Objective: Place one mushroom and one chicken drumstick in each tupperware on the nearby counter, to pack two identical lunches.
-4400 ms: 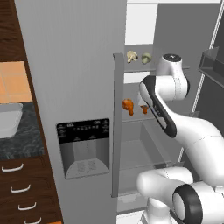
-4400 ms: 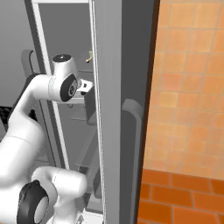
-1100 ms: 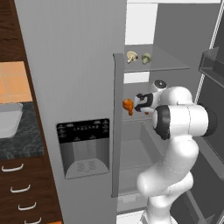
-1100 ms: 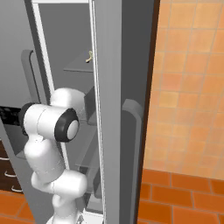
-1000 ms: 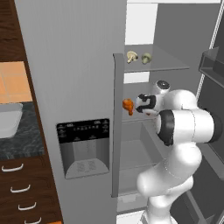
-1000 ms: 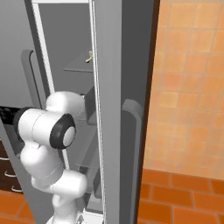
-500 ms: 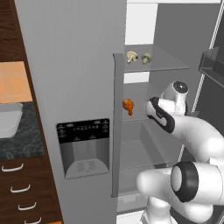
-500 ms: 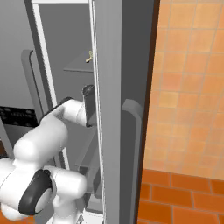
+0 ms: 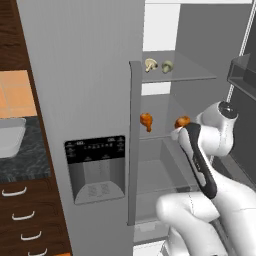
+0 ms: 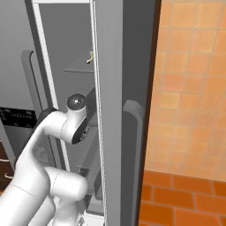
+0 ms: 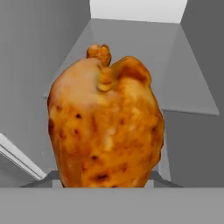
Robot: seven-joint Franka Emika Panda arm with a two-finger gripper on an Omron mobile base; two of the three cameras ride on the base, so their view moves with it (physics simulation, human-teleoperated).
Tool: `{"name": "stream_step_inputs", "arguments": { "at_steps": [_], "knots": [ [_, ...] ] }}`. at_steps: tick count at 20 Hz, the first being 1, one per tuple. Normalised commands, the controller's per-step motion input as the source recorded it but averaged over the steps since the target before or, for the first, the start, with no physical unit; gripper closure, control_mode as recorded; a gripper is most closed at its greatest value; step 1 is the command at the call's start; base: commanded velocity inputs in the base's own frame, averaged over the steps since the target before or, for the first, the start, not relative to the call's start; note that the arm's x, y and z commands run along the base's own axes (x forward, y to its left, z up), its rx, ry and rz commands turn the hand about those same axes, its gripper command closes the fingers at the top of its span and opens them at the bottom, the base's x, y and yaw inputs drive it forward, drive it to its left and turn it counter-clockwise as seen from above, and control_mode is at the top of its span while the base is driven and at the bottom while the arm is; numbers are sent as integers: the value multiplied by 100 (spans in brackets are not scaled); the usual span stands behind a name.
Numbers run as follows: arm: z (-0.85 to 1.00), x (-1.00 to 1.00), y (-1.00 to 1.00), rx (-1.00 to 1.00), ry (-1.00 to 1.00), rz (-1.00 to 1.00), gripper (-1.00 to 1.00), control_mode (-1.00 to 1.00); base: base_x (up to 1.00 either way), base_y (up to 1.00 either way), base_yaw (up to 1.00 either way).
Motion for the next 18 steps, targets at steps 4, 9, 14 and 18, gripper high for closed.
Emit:
{"name": "stream_step_inputs", "arguments": {
  "at_steps": [4,9,14,18],
  "knots": [
    [11,-75,31,-6,0,5,100,100,-25,9,0],
    [0,0,0,0,0,0,100,100,-92,70,3],
    [0,0,0,0,0,0,100,100,-14,100,3],
    [0,0,0,0,0,0,100,100,51,100,0]
  ]
}}
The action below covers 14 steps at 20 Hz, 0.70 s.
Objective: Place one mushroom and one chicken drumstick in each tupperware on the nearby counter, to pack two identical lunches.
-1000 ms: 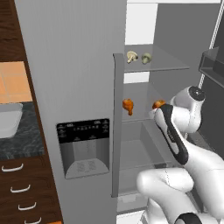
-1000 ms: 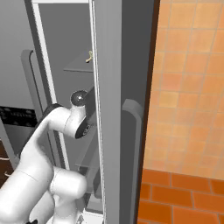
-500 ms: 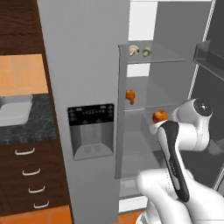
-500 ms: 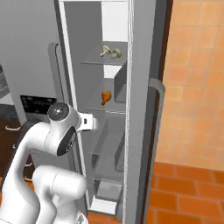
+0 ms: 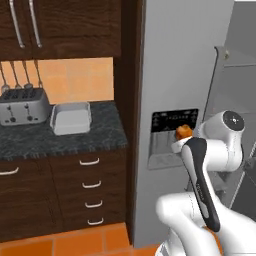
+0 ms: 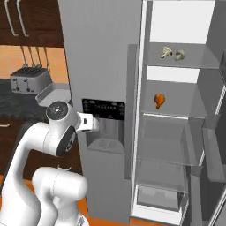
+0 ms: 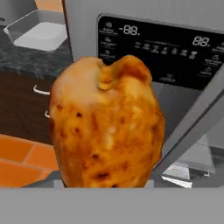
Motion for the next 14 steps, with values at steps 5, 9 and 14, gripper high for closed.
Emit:
{"name": "stream_step_inputs", "arguments": {
  "at_steps": [5,9,14],
  "knots": [
    [0,0,0,0,0,0,100,100,71,100,0],
    [0,0,0,0,0,0,100,100,86,100,0],
    [0,0,0,0,0,0,100,100,95,98,-5]
  ]
}}
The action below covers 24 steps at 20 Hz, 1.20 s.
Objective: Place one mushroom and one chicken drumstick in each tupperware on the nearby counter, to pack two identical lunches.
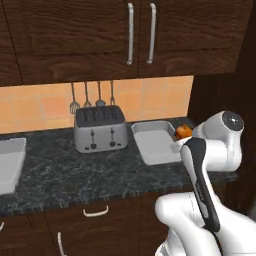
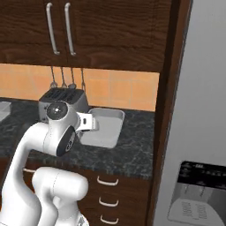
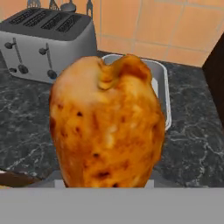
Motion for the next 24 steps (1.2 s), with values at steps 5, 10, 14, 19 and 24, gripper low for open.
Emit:
{"name": "stream_step_inputs", "arguments": {
  "at_steps": [5,10,14,19,24],
  "knots": [
    [-7,10,0,-2,0,0,100,-100,61,42,-6],
    [-40,52,-37,-2,2,0,100,-100,0,0,0],
    [-36,63,-73,0,4,0,100,-100,0,0,0],
    [-36,87,-41,0,8,0,100,-100,0,0,0],
    [-14,84,-27,0,9,0,100,-100,0,0,0]
  ]
}}
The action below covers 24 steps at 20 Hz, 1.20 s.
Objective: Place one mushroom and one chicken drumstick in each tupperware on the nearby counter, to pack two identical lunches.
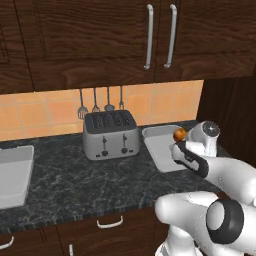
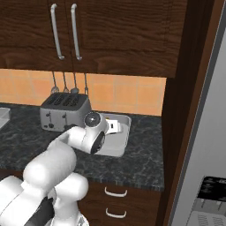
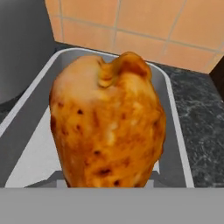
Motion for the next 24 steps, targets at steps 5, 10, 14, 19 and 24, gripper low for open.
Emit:
{"name": "stream_step_inputs", "arguments": {
  "at_steps": [5,10,14,19,24],
  "knots": [
    [-7,36,-34,2,25,0,100,-100,0,0,0],
    [-37,42,-21,0,1,4,100,-100,0,0,0],
    [-49,54,-2,0,0,2,100,-100,0,0,0],
    [-34,54,2,0,7,0,100,-100,0,0,0],
    [-21,45,1,0,5,0,-100,-100,0,0,0]
  ]
}}
